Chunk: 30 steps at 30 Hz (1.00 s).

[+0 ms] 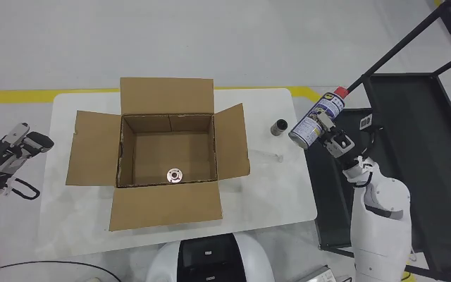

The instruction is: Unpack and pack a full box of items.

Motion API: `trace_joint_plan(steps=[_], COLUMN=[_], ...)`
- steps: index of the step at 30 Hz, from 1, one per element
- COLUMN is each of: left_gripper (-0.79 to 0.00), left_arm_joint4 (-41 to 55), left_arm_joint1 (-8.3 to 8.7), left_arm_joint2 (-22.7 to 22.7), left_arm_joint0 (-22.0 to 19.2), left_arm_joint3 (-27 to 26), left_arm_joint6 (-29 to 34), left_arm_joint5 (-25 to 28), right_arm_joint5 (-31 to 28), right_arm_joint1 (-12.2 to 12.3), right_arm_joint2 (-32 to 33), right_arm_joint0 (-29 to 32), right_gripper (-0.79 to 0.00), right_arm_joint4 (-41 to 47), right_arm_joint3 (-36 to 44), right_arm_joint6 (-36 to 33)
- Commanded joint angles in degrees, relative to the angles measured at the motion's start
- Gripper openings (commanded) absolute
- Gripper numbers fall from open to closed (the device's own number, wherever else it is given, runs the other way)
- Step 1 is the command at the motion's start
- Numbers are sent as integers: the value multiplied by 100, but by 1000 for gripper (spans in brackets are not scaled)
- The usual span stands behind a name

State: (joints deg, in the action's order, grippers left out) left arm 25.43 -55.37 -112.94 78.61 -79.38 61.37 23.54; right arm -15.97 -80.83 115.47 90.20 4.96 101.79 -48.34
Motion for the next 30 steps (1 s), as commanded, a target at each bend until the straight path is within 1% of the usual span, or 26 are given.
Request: trace_joint_plan(steps=[1, 3, 6, 9, 14, 28, 29, 30], left_gripper=[0, 0, 0, 0, 0, 0, 0, 0], left_arm_joint4=[0, 0, 0, 0, 0, 0, 0, 0], left_arm_joint1=[0, 0, 0, 0, 0, 0, 0, 0], left_arm_joint2=[0, 0, 0, 0, 0, 0, 0, 0], left_arm_joint0=[0, 0, 0, 0, 0, 0, 0, 0], left_arm_joint3=[0, 0, 0, 0, 0, 0, 0, 0], left_arm_joint6=[0, 0, 0, 0, 0, 0, 0, 0], left_arm_joint5=[0, 0, 0, 0, 0, 0, 0, 0], right_arm_joint5=[-570, -891, -1788, -2433, -3249, -3277, -3431, -3611], right_arm_joint1=[-1, 8, 25, 22, 29, 31, 54, 59], right_arm_joint2=[-39, -22, -13, -76, -159, -164, -99, -92], right_arm_joint0=[154, 255, 393, 439, 431, 422, 393, 373], right_gripper=[-785, -785, -785, -785, -785, -785, -785, -785], right_arm_joint4=[-149, -238, -935, -1294, -1945, -1992, -2408, -2694], right_arm_joint3=[-263, -393, -626, -918, -1356, -1387, -1280, -1375], right_arm_joint6=[202, 370, 776, 1279, 1941, 1975, 1983, 2138])
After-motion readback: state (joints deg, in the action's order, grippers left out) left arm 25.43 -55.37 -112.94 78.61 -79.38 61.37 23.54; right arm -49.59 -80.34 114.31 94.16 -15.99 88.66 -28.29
